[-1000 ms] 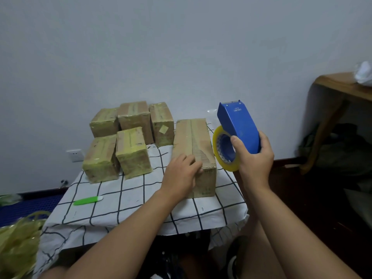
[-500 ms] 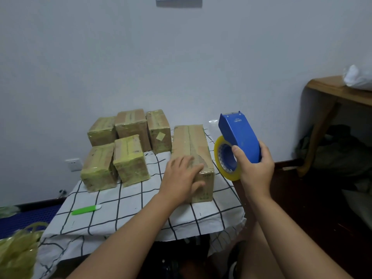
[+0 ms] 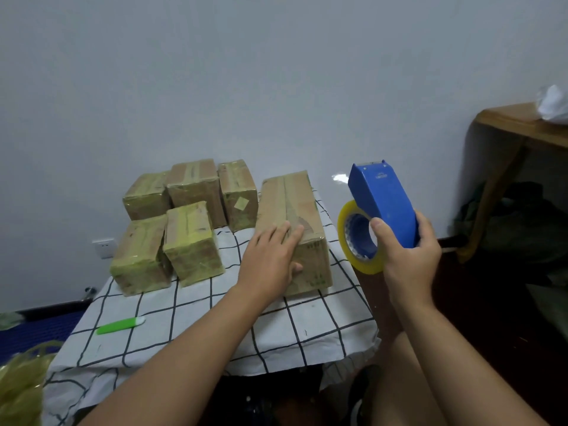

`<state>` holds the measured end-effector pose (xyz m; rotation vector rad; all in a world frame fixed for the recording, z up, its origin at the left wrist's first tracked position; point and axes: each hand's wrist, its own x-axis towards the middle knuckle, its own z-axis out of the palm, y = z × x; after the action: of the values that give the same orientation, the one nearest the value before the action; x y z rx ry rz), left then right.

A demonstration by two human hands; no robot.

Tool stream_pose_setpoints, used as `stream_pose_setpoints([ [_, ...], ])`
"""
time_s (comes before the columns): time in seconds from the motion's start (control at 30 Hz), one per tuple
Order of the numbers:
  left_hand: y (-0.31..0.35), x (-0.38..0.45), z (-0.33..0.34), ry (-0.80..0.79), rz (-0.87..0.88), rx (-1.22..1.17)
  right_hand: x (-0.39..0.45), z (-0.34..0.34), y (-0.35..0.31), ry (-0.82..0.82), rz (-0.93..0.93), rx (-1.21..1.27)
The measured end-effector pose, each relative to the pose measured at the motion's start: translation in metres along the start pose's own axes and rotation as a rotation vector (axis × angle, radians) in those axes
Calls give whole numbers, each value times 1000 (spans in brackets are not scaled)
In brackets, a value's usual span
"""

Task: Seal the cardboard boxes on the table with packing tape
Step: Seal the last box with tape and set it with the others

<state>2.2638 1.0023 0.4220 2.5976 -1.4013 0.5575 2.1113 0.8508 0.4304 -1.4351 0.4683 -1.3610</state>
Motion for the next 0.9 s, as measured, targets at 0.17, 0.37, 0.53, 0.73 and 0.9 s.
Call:
stream_pose_setpoints([
  [0.17, -15, 50, 14, -1, -13, 22, 22, 14, 16, 17, 9, -10],
  [0.37, -37, 113, 42, -8, -27, 57, 55, 37, 43, 40, 47, -6],
  [0.53, -56, 159, 71, -17, -48, 100, 81, 54, 65, 27, 55, -12],
  [0.73, -78, 192, 100, -79, -79, 124, 95, 75, 87, -9, 80, -12],
  [0.9, -78, 190, 115, -85, -71, 155, 95, 84, 101, -25, 107, -20],
])
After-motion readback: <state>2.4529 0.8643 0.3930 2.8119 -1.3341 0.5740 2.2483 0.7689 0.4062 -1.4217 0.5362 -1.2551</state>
